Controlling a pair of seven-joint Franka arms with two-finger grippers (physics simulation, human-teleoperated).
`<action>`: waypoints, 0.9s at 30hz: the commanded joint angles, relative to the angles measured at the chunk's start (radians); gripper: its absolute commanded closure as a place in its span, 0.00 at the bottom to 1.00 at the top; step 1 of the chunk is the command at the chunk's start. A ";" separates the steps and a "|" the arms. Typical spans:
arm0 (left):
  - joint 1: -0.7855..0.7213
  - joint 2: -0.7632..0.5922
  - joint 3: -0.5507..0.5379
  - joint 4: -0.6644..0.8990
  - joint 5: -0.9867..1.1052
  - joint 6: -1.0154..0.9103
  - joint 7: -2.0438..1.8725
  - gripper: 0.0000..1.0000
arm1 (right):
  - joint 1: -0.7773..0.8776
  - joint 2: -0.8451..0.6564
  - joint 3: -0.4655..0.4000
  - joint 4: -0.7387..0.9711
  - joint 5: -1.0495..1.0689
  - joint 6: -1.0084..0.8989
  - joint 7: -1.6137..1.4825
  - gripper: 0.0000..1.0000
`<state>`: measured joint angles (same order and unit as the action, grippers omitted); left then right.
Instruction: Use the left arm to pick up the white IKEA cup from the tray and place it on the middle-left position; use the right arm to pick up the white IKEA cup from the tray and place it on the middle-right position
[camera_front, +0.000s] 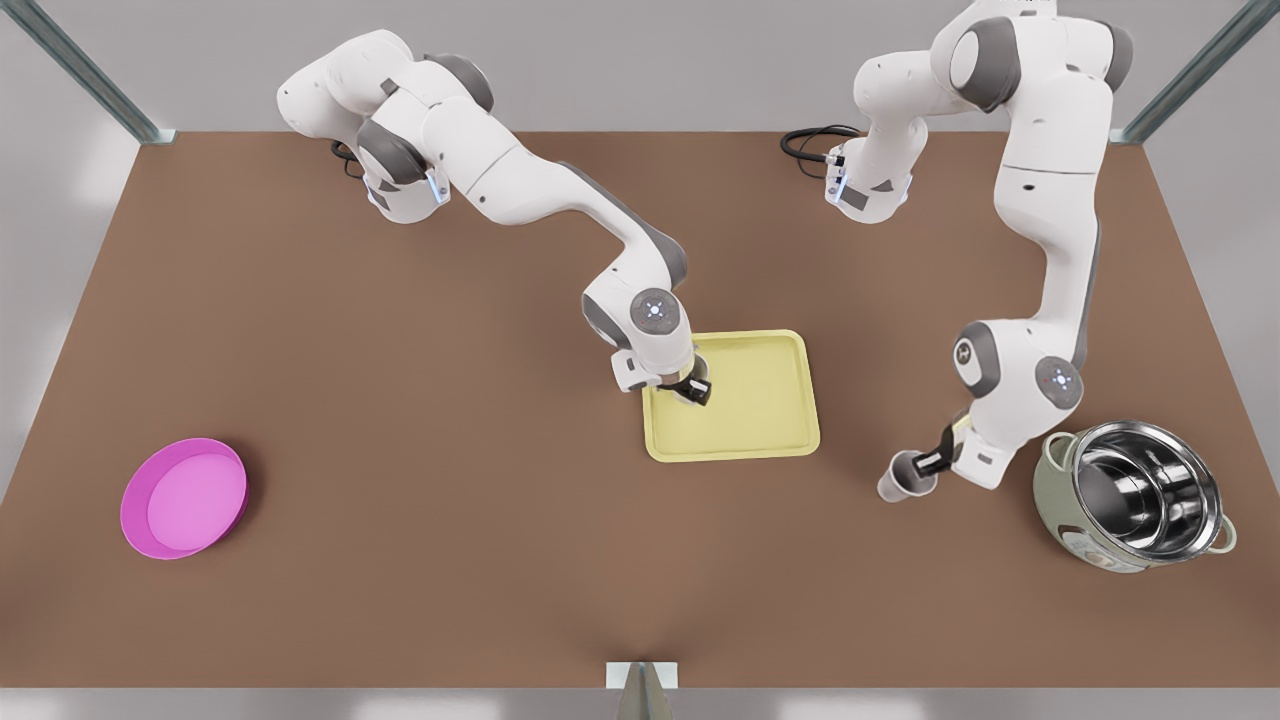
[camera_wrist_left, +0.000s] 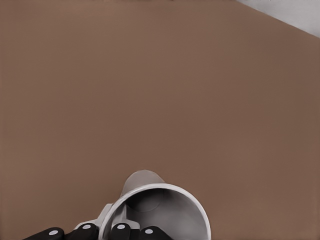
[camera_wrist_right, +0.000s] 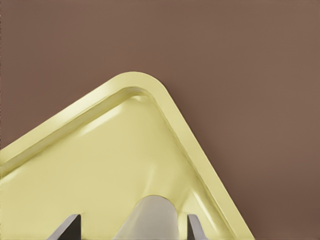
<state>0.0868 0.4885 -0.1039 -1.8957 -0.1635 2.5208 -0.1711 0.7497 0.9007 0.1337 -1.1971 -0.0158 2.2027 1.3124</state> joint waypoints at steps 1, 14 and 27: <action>-0.001 0.016 0.001 0.012 0.053 0.016 0.047 0.77 | 0.000 -0.003 0.001 0.001 -0.003 0.002 -0.027 0.08; -0.006 0.101 0.001 0.110 0.150 0.015 0.041 0.00 | -0.001 -0.054 0.007 0.001 0.002 -0.012 -0.534 0.00; -0.002 -0.083 -0.019 0.383 0.177 -0.643 0.116 0.00 | 0.016 -0.011 0.015 -0.012 -0.018 -0.070 -1.007 0.00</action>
<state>0.0866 0.4113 -0.1218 -1.5344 0.0157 2.1320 -0.0769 0.7657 0.8894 0.1488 -1.2095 -0.0295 2.1444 0.7537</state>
